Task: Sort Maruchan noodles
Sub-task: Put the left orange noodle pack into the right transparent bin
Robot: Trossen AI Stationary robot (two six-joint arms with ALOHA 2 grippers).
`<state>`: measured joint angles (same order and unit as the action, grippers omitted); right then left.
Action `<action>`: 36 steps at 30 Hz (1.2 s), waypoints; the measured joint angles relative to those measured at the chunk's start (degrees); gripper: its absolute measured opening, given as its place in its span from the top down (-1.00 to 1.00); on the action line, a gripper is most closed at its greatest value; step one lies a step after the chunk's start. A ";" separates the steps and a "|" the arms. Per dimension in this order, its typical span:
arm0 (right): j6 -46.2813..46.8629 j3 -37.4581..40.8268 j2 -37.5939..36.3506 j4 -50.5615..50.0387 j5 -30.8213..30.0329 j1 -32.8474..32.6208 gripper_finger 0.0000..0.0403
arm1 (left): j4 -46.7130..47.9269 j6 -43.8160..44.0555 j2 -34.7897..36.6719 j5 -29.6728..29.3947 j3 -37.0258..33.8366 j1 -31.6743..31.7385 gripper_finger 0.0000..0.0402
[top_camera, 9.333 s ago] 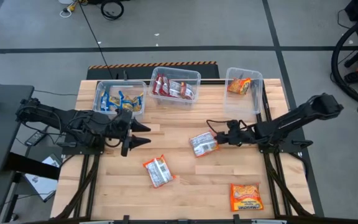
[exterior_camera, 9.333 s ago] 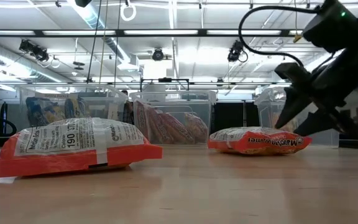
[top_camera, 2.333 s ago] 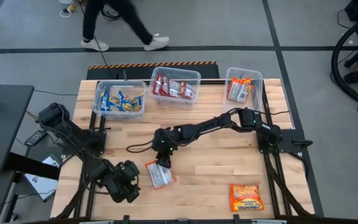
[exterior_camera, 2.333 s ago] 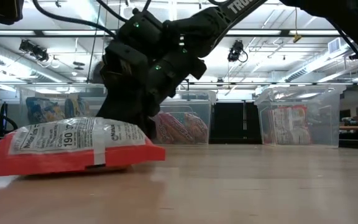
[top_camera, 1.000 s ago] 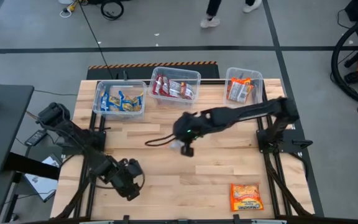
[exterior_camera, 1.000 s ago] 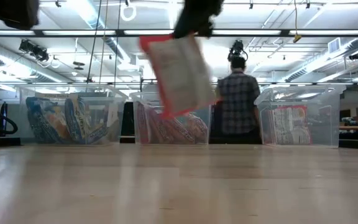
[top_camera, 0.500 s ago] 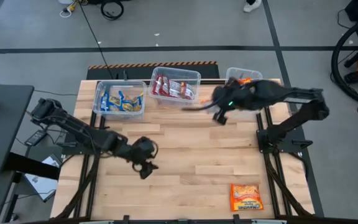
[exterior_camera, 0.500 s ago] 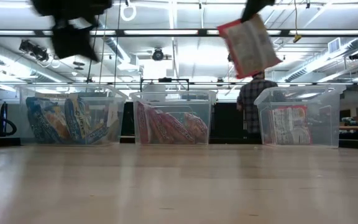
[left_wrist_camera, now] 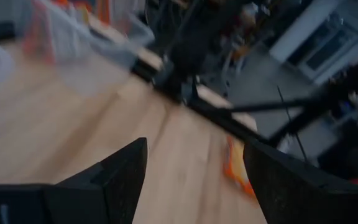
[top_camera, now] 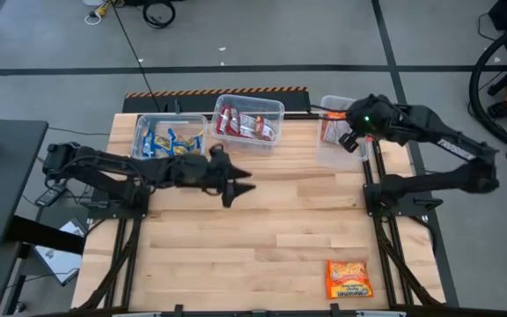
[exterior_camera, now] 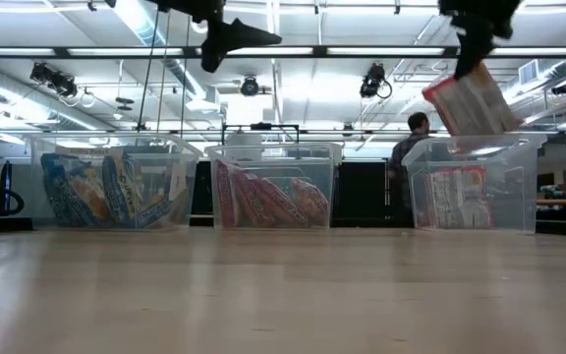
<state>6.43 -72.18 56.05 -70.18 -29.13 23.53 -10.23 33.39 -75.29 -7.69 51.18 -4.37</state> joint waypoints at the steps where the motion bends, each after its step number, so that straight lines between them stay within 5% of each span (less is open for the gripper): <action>1: -1.06 3.28 -1.71 2.65 0.91 1.48 0.99 | -0.97 -0.30 0.00 0.00 0.00 0.94 -0.35; 7: -6.19 20.00 -6.23 21.10 7.76 10.26 0.99 | -2.69 -0.78 -0.02 0.07 0.00 4.78 -0.35; 16: -10.60 33.83 -5.67 37.30 14.00 20.31 0.99 | -1.33 1.45 -0.04 1.63 0.00 4.53 -0.35; 26: -11.58 36.34 -1.71 42.42 22.65 30.09 0.97 | -1.38 2.38 -0.04 1.58 -0.01 4.22 -0.35; 36: -11.39 36.32 2.47 46.39 22.99 31.52 0.92 | -1.45 3.35 -0.04 1.60 -0.02 4.13 -0.35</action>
<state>-4.96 -35.86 58.53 -23.80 -6.14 55.05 -11.68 36.74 -75.33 -6.09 51.16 -0.23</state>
